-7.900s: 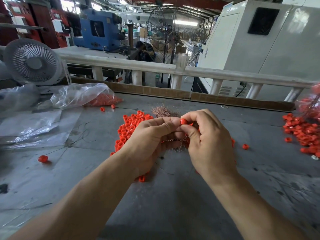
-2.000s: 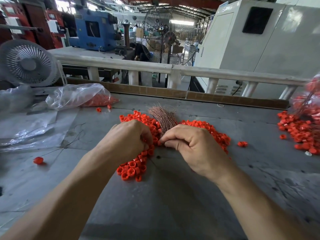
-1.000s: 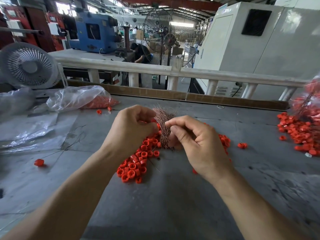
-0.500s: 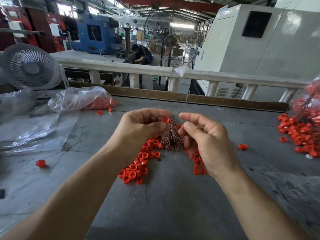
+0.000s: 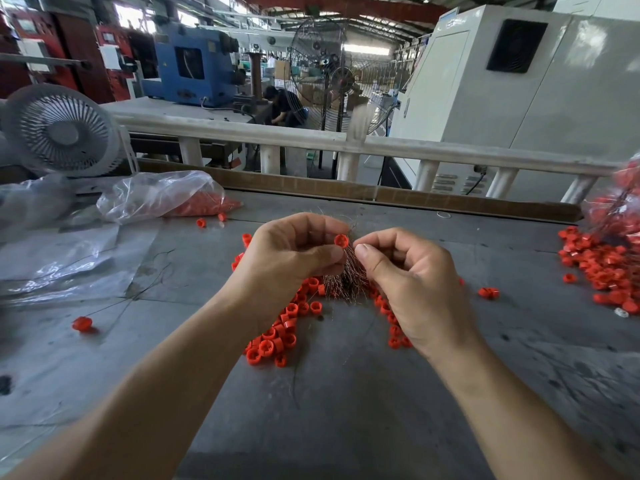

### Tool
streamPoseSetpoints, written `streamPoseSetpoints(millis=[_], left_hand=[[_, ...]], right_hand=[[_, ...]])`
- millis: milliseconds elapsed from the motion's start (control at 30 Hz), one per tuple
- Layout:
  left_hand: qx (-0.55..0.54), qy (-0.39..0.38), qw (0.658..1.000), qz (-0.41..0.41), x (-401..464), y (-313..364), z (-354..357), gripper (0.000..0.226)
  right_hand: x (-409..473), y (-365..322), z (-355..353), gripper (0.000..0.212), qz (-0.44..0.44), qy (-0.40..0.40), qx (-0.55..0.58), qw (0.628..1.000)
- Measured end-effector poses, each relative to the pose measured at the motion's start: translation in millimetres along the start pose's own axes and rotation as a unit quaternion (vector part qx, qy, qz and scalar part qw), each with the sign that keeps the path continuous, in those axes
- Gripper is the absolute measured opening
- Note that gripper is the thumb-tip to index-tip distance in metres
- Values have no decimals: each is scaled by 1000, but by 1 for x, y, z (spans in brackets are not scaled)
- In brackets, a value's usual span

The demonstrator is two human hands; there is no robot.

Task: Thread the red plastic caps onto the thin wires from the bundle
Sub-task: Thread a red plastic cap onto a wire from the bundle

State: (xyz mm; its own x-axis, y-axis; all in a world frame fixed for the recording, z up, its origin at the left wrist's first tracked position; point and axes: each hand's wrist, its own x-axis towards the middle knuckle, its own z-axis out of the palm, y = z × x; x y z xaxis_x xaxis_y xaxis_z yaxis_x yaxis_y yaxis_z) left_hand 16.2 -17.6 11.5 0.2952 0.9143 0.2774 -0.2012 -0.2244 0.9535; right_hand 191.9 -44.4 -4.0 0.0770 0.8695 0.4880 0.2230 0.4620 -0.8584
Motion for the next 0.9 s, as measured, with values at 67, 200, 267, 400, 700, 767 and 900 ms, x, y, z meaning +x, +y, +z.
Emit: streamPoseSetpoints(millis=[67, 200, 267, 400, 700, 767, 900], left_hand=[[14, 3, 1000, 12, 0, -1, 1, 23], [37, 17, 998, 37, 1, -2, 4, 23], [43, 23, 998, 45, 0, -3, 5, 23], [57, 22, 997, 55, -1, -3, 6, 22], [82, 18, 994, 66, -2, -5, 6, 23], [79, 21, 994, 67, -1, -5, 6, 23], [63, 30, 996, 60, -1, -5, 6, 21]], right_hand=[[0, 0, 0, 5, -3, -1, -8, 1000], [-2, -2, 1, 4, -3, 4, -13, 1000], [-2, -2, 1, 6, -4, 6, -16, 1000], [-2, -3, 2, 10, 1, 13, -14, 1000], [-3, -8, 2, 13, 9, 15, -32, 999], [-4, -9, 1, 13, 12, 17, -37, 999], [-3, -11, 0, 12, 11, 27, -44, 999]])
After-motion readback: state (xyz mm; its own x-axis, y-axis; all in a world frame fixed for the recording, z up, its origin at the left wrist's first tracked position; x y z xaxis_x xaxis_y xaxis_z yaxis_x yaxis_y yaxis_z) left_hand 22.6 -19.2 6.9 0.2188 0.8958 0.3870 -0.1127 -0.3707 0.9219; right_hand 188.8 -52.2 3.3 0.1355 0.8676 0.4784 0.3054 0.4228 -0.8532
